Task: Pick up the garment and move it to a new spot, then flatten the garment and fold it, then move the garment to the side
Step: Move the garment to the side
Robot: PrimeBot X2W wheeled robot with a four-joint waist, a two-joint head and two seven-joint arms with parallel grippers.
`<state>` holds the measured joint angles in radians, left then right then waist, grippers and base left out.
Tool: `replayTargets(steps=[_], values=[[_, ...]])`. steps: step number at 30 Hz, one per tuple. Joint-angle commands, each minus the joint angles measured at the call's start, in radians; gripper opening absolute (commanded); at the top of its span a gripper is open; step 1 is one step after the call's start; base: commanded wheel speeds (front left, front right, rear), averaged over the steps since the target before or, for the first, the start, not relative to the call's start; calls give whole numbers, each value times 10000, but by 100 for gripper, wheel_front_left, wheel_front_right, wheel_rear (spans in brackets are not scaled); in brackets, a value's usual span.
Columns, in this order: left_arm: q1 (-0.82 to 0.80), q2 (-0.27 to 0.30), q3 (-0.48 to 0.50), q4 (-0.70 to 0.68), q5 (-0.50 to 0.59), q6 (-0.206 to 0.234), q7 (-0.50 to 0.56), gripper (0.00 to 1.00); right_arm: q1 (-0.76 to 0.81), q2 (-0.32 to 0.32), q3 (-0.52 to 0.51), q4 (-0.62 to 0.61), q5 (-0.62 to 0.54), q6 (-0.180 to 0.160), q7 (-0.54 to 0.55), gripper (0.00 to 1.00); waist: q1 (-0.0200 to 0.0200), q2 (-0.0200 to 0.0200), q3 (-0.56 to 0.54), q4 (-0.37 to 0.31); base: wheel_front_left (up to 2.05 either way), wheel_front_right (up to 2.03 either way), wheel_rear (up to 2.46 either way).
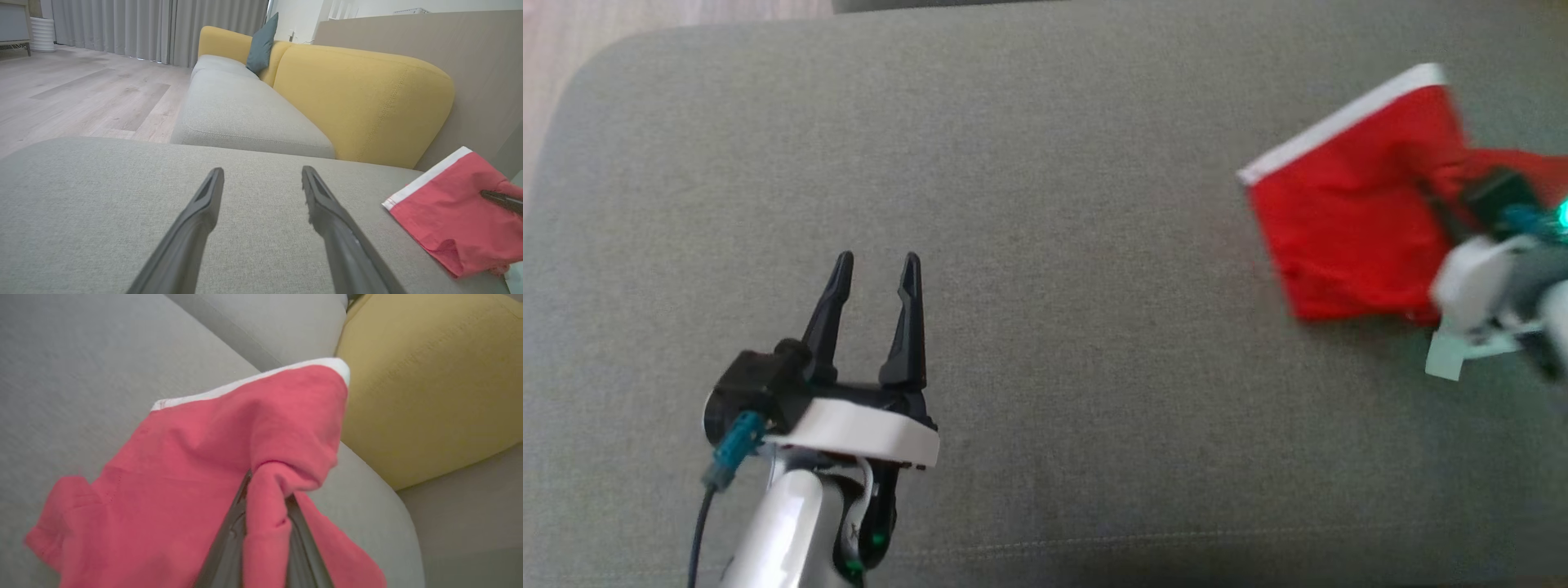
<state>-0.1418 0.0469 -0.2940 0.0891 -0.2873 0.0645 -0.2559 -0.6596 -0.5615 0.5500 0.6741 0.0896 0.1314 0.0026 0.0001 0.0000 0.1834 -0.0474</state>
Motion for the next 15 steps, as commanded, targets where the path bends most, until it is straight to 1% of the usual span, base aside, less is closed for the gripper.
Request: replayTargets(steps=[1, 5, 8, 11, 15], values=[[-493, 33, 374, -363, 19, -33, -59, 100, -38, -442, 131, -410, 198, -7, 94, 0, -1, 0, 84, -52, 0, 0, 0], [-604, 33, 477, -380, 57, -111, -59, 100, 20, -1940, 603, -1201, 753, -7, 875, 0, -1, 0, 245, -113, 0, 0, 0], [-662, 33, 533, -385, 71, -157, -59, 100, 57, -2664, 558, -1550, 1007, -7, 1436, 0, -1, 0, 352, -129, 0, 0, 0], [-711, 33, 548, -386, 79, -193, -59, 100, 156, -3048, 267, -1769, 1270, -7, 1914, 0, -1, 0, 457, -121, 0, 0, 0], [-751, 33, 555, -394, 82, -217, -59, 100, 338, -3130, -311, -2131, 1571, -7, 2315, 0, -1, 0, 547, -109, 0, 0, 0]])
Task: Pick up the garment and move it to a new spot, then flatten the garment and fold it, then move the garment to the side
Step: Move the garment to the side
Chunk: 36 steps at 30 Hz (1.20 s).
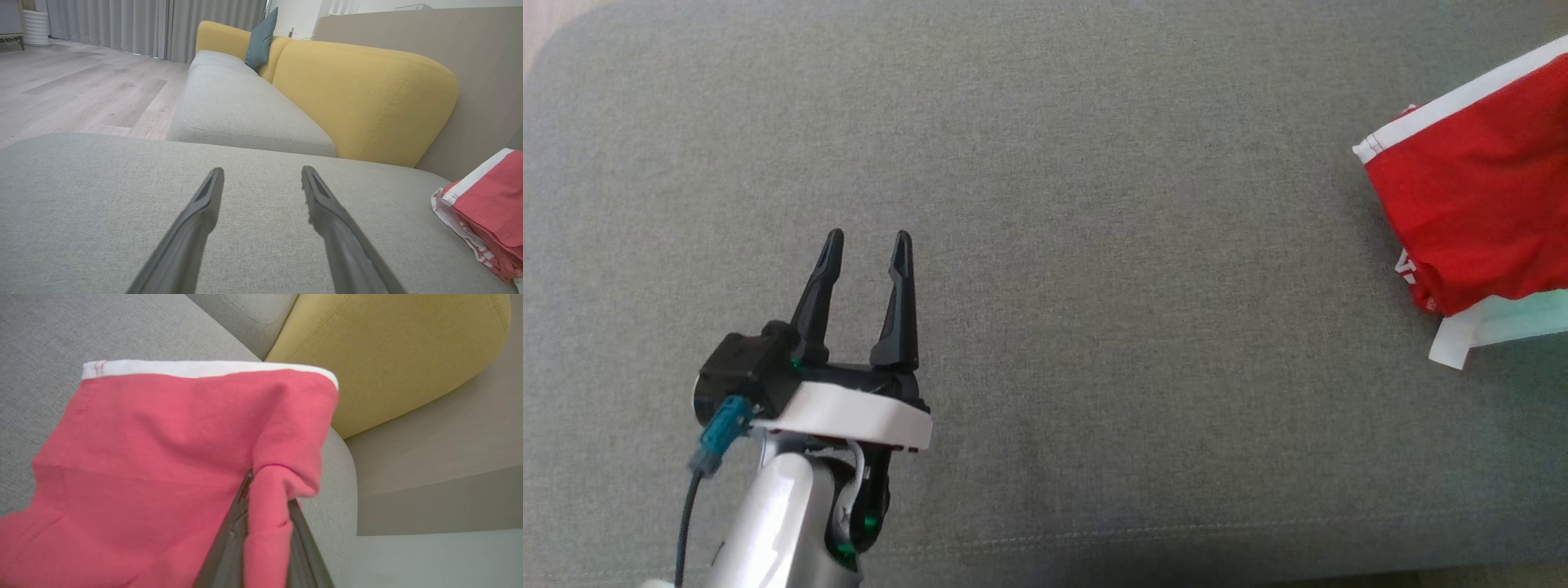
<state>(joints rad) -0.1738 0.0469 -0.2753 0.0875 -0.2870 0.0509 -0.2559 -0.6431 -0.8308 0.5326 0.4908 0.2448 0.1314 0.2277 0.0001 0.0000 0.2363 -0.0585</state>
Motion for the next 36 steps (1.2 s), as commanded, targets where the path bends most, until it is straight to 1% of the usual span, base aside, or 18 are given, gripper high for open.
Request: replayTargets(steps=[1, 5, 10, 18, 19, 20, 21, 22, 23, 32, 36], values=[[-433, 33, 376, -374, 82, -87, -59, 100, 193, -468, -246, -413, -28, -7, 164, 0, -1, 0, 31, 1, 0, 0, 0], [-420, 33, 403, -350, 99, -100, -59, 100, 273, -393, -975, -737, -96, -7, 518, 0, -1, 0, 14, -12, 0, 0, 0], [-405, 33, 408, -354, 89, -97, -59, 100, 629, -312, -1423, -1197, -203, -7, 847, 0, -1, 0, -23, -35, 0, 0, 0], [-422, 33, 433, -347, 124, -112, -59, 100, 1065, -129, -2131, -1713, -354, -7, 1039, 0, -1, 0, 2, -80, 0, 0, 0], [-423, 33, 439, -345, 127, -115, -59, 100, 1118, -73, -2242, -1743, -370, -7, 1084, 4, -1, 0, 2, -81, 0, 0, 0], [-423, 33, 445, -342, 129, -117, -59, 100, 1176, -2, -2352, -1778, -361, -7, 1133, 34, -1, 0, 3, -83, 0, 0, 0], [-423, 33, 445, -342, 129, -117, -59, 100, 1176, -2, -2352, -1778, -361, -7, 1133, 34, -1, 0, 3, -83, 0, 0, 0], [-423, 33, 451, -339, 129, -117, -59, 100, 1229, 71, -2469, -1825, -358, -7, 1171, 65, -1, 0, 4, -83, 0, 0, 0], [-422, 33, 458, -332, 127, -118, -59, 100, 1282, 127, -2574, -1866, -369, -7, 1206, 100, -1, 0, 4, -84, 0, 0, 0], [-435, 33, 477, -249, 83, -136, -59, 100, 1453, 459, -3184, -2434, -670, -7, 1543, 100, -1, 0, -25, -84, 0, 0, 0], [-434, 33, 466, -218, 57, -130, -59, 100, 1271, 899, -3511, -2840, -816, -7, 1276, 100, -1, 0, -115, -51, 0, 0, 0]])
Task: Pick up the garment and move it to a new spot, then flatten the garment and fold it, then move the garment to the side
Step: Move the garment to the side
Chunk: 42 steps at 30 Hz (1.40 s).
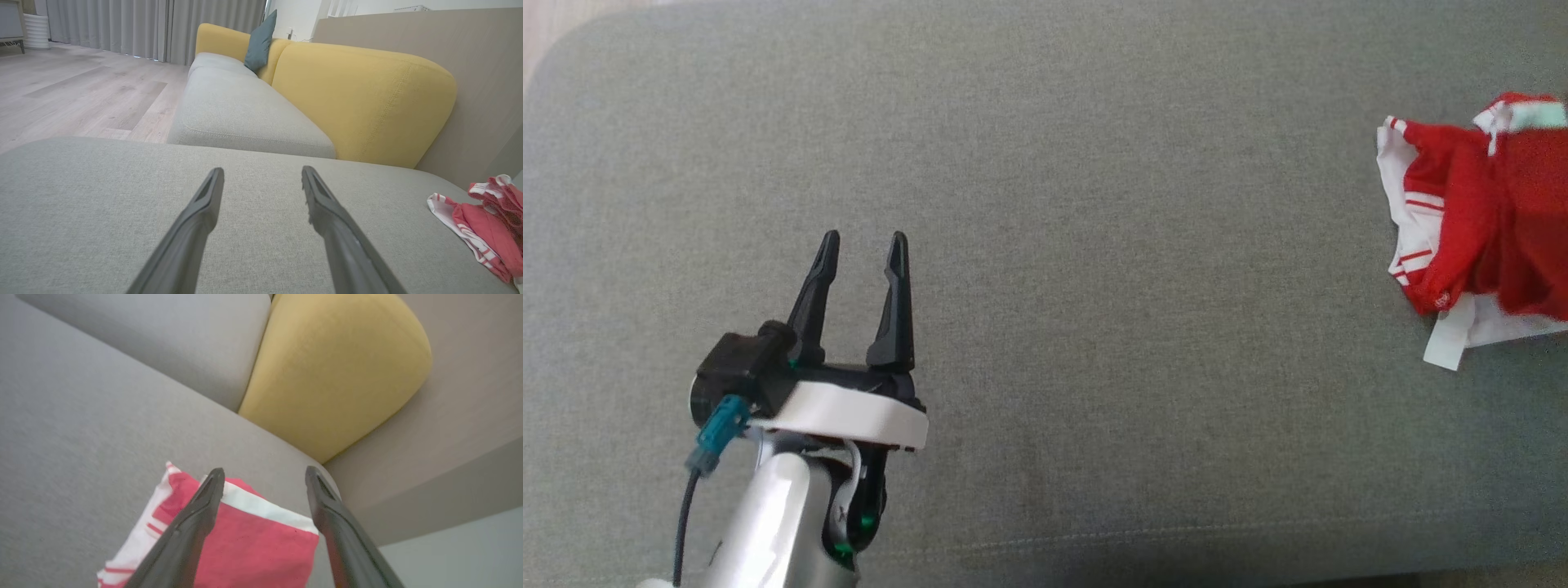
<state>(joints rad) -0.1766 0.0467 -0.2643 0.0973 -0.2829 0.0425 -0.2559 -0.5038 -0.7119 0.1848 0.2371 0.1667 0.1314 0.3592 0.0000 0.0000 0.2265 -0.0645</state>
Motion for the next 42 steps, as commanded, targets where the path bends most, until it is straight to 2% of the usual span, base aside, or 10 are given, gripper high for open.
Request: replayTargets(steps=[1, 3, 4, 10, 16, 21, 25, 28, 42], values=[[-393, 35, 357, -307, 5, -40, -59, 100, -176, -104, -105, -398, -76, -7, -185, 100, 0, 0, -69, 16, 0, 0, 0], [-356, 35, 361, -297, -20, -21, -59, 100, -251, 364, -231, -527, -76, -7, -580, 100, 0, 0, -187, 42, 0, 0, 0], [-310, 35, 367, -303, -37, 10, -59, 100, -270, 925, -271, -700, -92, -7, -1040, 100, 0, 0, -332, 68, 0, 0, 0], [-55, 35, 476, -344, 3, 110, -59, 100, 79, 3132, -355, -1144, -33, -7, -2366, 100, 0, 0, -853, 125, 0, 0, 0], [277, 35, 588, -412, 91, 183, -59, 100, 1074, 5135, -359, -1161, -256, -7, -3537, 100, 0, 0, -1443, 283, 0, 0, 0], [671, 35, 632, -399, 99, 223, -59, 100, 2247, 6316, -582, -880, -477, -7, -4381, 100, 0, 0, -1976, 435, 0, 0, 0], [1079, 35, 581, -413, 112, 218, -59, 100, 3148, 6593, -911, -634, -427, -7, -5089, 100, 0, 0, -2280, 523, 0, 0, 0], [1368, 35, 539, -466, 101, 167, -59, 100, 3691, 6610, -915, -473, 270, -7, -5606, 100, 0, 0, -2384, 544, 0, 0, 0], [1919, 35, 844, -854, 73, -55, -59, 100, 4517, 6615, -376, -141, 603, -7, -6194, 100, 0, 0, -2419, 479, 0, 0, 0]])
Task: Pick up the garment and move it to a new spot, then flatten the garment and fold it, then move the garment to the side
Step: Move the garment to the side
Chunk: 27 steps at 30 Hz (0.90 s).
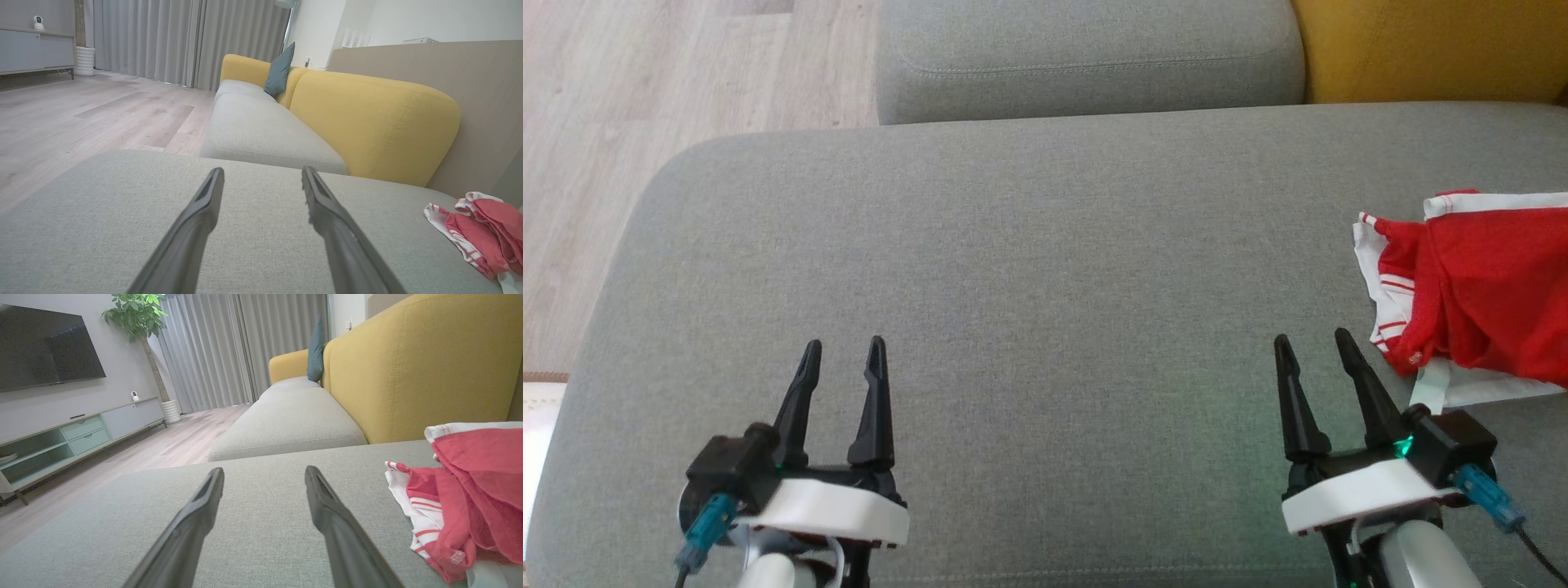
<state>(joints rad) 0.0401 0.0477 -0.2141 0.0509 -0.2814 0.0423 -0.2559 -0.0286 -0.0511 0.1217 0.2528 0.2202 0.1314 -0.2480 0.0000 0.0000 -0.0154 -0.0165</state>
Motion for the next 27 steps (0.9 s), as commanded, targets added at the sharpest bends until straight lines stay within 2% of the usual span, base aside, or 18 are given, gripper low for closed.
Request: replayTargets(steps=[1, 27], values=[[-235, 26, 355, -398, 57, -69, -59, 100, -226, 7, 272, -301, 69, -7, -125, 100, 0, 0, 3, -5, 0, 0, 0], [-35, 26, 675, -811, -262, -220, -59, 100, -67, 8, 312, -659, 8, -7, -137, 100, 0, 0, -38, -1, 0, 0, 0]])
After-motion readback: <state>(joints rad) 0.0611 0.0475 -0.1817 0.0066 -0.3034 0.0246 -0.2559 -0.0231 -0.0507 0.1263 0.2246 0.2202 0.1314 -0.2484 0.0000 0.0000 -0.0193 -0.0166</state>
